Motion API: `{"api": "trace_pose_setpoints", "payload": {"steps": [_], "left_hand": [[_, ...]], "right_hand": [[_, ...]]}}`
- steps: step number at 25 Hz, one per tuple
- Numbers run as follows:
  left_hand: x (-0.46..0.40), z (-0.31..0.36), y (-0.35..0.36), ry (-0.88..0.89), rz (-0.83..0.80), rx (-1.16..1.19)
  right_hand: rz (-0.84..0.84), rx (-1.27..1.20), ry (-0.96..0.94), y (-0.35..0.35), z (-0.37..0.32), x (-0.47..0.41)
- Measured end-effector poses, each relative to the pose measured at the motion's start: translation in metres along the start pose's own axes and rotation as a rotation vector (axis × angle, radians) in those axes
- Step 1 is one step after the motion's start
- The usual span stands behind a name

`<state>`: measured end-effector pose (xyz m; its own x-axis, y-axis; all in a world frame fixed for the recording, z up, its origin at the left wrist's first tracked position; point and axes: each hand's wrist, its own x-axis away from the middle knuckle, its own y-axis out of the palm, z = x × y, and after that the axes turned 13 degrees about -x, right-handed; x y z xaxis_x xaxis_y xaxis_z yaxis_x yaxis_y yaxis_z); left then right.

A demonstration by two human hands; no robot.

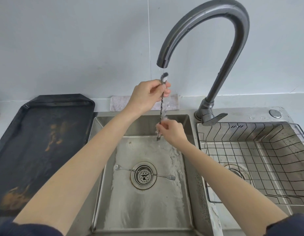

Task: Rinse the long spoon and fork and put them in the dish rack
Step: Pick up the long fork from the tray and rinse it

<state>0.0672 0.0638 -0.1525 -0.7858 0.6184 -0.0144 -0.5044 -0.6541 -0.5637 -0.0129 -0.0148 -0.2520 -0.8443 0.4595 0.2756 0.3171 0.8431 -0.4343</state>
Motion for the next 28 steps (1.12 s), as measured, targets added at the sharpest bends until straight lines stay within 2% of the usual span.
{"api": "trace_pose_setpoints", "payload": {"steps": [5,9,16,24,28], "left_hand": [[0.005,-0.003,-0.005,0.009,0.034,-0.016],[0.006,-0.009,-0.006,-0.026,0.111,0.018],[0.007,-0.031,-0.036,-0.264,0.257,0.461],[0.026,-0.093,-0.053,-0.591,0.387,0.82],[0.05,-0.138,-0.041,-0.664,0.355,0.823]], "right_hand": [[0.041,-0.077,-0.068,0.004,-0.008,-0.004],[0.034,-0.039,-0.071,0.004,0.003,0.003],[0.191,0.01,-0.189,-0.016,-0.001,-0.013],[0.082,0.165,-0.257,-0.012,0.006,-0.014],[-0.029,0.378,-0.2,-0.01,0.032,-0.009]]}}
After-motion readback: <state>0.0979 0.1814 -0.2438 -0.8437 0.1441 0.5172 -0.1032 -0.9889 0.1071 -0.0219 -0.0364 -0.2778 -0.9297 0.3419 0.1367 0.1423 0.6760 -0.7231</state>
